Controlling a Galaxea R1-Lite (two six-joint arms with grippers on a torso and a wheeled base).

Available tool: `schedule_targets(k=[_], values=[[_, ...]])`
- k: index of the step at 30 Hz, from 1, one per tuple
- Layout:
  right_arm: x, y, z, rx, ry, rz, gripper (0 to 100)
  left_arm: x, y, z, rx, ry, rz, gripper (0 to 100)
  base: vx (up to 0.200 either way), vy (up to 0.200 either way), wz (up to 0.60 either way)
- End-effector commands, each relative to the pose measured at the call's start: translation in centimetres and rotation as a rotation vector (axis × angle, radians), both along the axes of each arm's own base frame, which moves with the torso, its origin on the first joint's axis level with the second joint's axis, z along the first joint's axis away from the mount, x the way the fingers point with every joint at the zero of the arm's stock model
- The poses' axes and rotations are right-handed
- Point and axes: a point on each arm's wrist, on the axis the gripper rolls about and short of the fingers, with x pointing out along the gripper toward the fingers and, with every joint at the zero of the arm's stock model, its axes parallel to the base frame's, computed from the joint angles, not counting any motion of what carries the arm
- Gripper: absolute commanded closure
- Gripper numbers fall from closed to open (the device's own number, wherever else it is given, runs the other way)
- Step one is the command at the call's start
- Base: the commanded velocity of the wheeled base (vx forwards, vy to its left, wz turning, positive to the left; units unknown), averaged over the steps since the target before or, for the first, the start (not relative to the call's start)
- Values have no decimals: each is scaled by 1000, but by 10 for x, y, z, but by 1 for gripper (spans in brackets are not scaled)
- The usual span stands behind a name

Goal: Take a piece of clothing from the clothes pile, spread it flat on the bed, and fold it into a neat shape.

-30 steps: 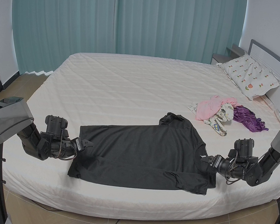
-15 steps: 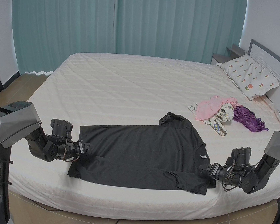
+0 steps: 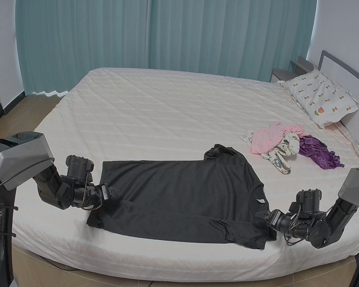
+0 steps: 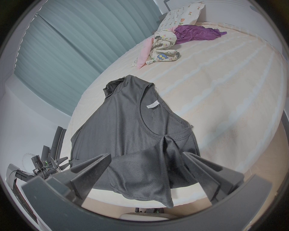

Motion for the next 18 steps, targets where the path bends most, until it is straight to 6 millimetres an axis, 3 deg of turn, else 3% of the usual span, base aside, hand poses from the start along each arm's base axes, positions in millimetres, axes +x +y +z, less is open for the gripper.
schedule_targets(k=[1, 18], values=[[0, 1, -5, -3, 12, 3, 0, -1, 0, -2, 6, 9, 2, 100, 0, 0, 0], [14, -4, -12, -138, -41, 119, 0, -6, 4, -4, -20, 39, 53, 100, 0, 0, 0]])
